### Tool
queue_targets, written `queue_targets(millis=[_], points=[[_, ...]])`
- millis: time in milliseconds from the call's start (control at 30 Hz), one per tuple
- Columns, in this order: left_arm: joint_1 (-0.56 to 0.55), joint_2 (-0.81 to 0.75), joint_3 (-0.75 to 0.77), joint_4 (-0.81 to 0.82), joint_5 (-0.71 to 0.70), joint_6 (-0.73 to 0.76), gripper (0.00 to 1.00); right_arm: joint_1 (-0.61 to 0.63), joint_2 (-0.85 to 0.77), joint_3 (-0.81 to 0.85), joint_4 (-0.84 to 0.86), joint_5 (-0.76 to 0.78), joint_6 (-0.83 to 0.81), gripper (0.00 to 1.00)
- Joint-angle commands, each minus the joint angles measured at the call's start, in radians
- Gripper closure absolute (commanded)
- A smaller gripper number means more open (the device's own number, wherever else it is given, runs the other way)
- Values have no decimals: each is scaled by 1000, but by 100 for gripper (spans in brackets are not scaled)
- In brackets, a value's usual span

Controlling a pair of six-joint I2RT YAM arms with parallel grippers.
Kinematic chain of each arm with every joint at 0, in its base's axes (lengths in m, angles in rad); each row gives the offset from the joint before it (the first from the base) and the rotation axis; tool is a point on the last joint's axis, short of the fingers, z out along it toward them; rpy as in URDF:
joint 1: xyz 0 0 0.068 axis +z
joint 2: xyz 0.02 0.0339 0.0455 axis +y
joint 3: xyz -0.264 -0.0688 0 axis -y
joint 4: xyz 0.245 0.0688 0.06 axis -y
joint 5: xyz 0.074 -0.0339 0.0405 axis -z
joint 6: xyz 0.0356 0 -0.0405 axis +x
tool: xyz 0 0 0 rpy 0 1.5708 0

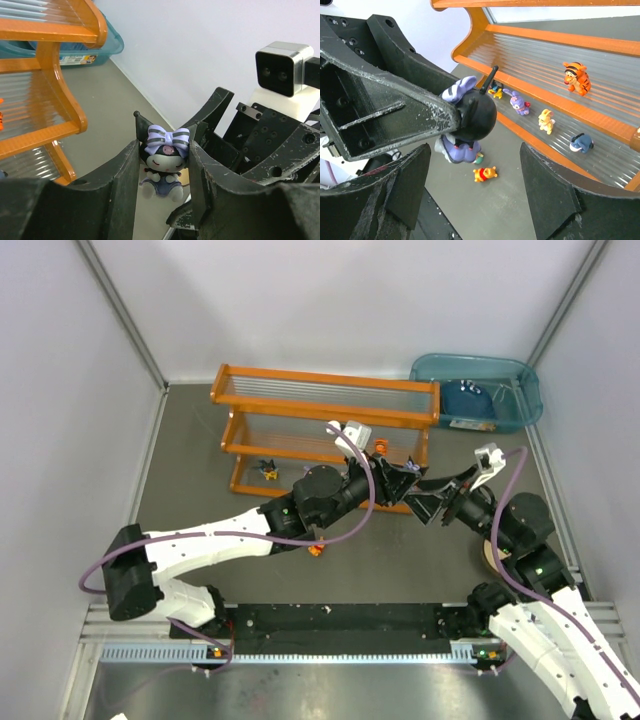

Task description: Place and organize the plastic toys onto the shelf

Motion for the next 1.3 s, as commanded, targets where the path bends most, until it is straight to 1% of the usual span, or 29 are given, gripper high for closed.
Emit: queue_targets(millis=[0,200,300,333,400,433,533,600,633,667,867,900,967,1067,1100,1133,1233,1267], points=[[-17,6,30,80,25,-26,100,10,10,31,53,12,-8,28],[-23,3,1,97,30,-46,100,12,10,30,53,20,-14,35],[-25,-4,-13,108,37,-55,100,12,18,30,51,22,-14,49],[-23,-6,-16,109,40,-57,100,12,19,30,48,23,-17,58],[-25,-12,-27,109,51,-63,100,12,23,33,45,25,-23,67],[-25,-15,-32,108,53,-63,100,12,24,34,39,28,-26,74],[-25,-29,-58,95,54,-72,100,12,24,44,21,37,-46,84],[-25,-43,-87,95,59,-85,98,12,21,50,8,40,-68,87],[-25,-47,-94,95,62,-89,96,12,24,51,2,42,-77,90],[-26,-50,-110,95,65,-97,92,12,27,56,-10,42,-94,91],[-26,-76,-141,92,90,-108,83,10,39,84,-68,39,-180,100],[-26,-78,-139,83,96,-108,79,12,39,87,-78,39,-187,100],[-25,-83,-134,69,105,-105,74,12,41,94,-90,34,-204,100],[-25,-90,-131,51,108,-102,62,12,47,97,-87,14,-206,100],[-23,-92,-131,49,108,-100,60,10,52,97,-85,11,-206,100],[-25,-95,-131,39,108,-97,55,12,55,99,-84,3,-206,100],[-23,-96,-115,-1,99,-82,50,12,59,102,-87,-4,-209,100],[-23,-96,-99,-41,93,-71,49,10,59,104,-88,-9,-209,100]])
